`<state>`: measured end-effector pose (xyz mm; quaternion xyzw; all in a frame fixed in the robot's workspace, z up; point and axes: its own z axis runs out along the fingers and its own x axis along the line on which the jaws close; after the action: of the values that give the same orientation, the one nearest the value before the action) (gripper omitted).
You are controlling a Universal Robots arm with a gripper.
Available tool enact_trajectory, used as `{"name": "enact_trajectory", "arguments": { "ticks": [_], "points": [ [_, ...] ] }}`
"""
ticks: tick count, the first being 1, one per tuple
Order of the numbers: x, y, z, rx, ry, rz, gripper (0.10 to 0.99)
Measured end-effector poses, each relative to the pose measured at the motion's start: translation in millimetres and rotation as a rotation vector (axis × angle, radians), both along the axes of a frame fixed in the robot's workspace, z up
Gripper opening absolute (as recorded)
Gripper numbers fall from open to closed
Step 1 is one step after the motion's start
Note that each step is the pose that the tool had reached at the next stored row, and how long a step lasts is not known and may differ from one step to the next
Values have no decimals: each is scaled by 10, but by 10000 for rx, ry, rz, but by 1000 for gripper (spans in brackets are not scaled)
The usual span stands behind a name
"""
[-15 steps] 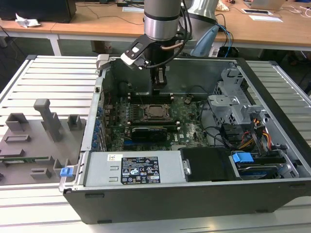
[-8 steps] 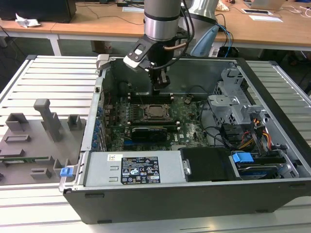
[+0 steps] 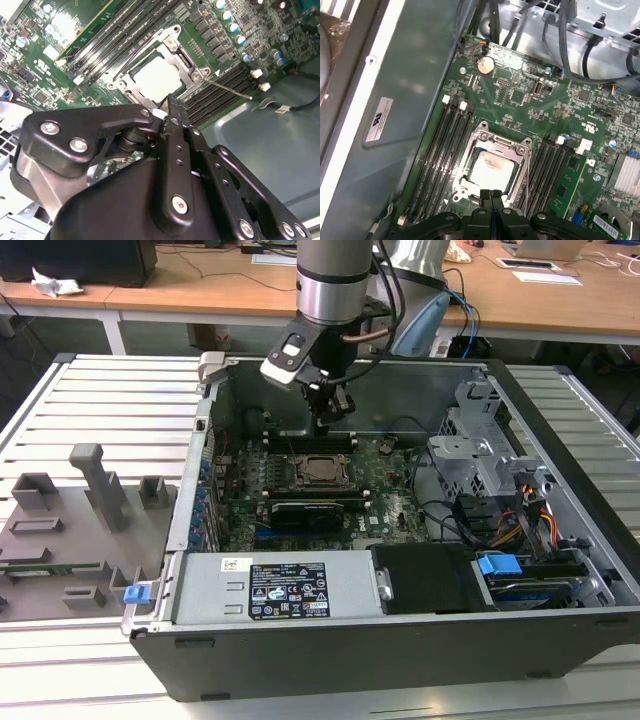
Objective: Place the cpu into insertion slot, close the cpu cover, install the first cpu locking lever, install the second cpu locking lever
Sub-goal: 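Install the first cpu locking lever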
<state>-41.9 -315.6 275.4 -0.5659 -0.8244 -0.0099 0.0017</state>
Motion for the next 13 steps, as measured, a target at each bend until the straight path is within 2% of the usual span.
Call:
{"name": "enact_trajectory", "arguments": {
  "ticks": [3,5,13],
  "points": [
    [0,0,0,-2,1,614,106],
    [0,0,-2,-1,0,1229,106],
    [1,2,-4,-1,1,2747,106]
  ]
}}
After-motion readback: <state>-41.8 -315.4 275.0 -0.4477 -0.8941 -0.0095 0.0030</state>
